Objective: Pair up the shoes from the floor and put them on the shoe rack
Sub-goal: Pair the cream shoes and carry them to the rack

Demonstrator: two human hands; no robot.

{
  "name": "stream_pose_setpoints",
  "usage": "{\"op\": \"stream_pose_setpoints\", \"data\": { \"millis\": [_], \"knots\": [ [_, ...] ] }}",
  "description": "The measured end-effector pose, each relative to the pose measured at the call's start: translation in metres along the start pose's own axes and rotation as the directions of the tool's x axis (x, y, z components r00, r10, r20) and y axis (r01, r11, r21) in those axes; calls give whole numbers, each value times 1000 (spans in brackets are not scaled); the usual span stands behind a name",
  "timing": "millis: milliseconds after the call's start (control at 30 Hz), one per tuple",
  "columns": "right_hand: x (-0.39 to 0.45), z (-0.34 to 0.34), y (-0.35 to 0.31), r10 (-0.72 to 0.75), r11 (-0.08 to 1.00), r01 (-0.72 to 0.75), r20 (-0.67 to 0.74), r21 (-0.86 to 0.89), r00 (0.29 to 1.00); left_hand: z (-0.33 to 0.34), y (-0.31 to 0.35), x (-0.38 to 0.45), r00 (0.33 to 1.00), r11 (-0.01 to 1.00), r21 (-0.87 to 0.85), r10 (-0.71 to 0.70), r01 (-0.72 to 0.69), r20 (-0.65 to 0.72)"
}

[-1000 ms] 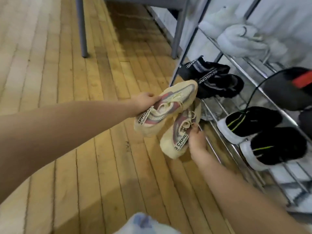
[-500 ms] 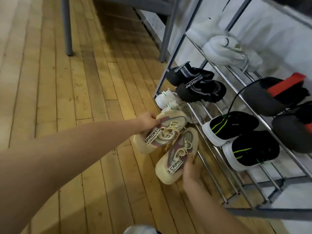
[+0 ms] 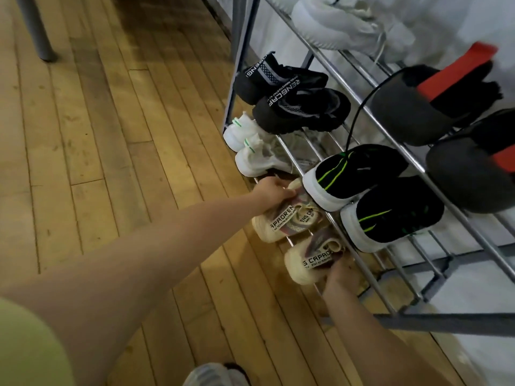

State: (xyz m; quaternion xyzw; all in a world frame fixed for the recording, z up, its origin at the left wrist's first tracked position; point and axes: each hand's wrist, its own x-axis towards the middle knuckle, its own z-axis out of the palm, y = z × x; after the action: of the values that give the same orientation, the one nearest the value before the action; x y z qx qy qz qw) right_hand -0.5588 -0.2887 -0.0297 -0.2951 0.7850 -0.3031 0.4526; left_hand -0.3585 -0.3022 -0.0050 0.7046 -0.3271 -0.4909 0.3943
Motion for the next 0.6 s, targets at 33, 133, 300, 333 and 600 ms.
{"op": "stream_pose_setpoints", "data": {
  "millis": [33, 133, 300, 333, 600],
  "knots": [
    [3, -2, -1, 27, 1000, -27, 14, -4, 1000, 9, 2, 5, 1000, 1000, -15, -1, 1, 14],
    [9, -4, -2, 130, 991, -136, 166, 22, 978, 22, 3, 14, 998, 999, -22, 28, -26, 53],
    [16, 1, 1, 121, 992, -125, 198, 10, 973, 2, -16, 12, 991, 997, 64, 32, -41, 133],
    [16, 3, 3, 115, 993, -117, 189, -1, 975, -2, -21, 11, 988, 998, 66, 12, -22, 153],
    [10, 1, 9, 14, 991, -5, 71, -131, 997, 2, -41, 3, 992, 952, 279, -128, 128, -17]
  ]
}}
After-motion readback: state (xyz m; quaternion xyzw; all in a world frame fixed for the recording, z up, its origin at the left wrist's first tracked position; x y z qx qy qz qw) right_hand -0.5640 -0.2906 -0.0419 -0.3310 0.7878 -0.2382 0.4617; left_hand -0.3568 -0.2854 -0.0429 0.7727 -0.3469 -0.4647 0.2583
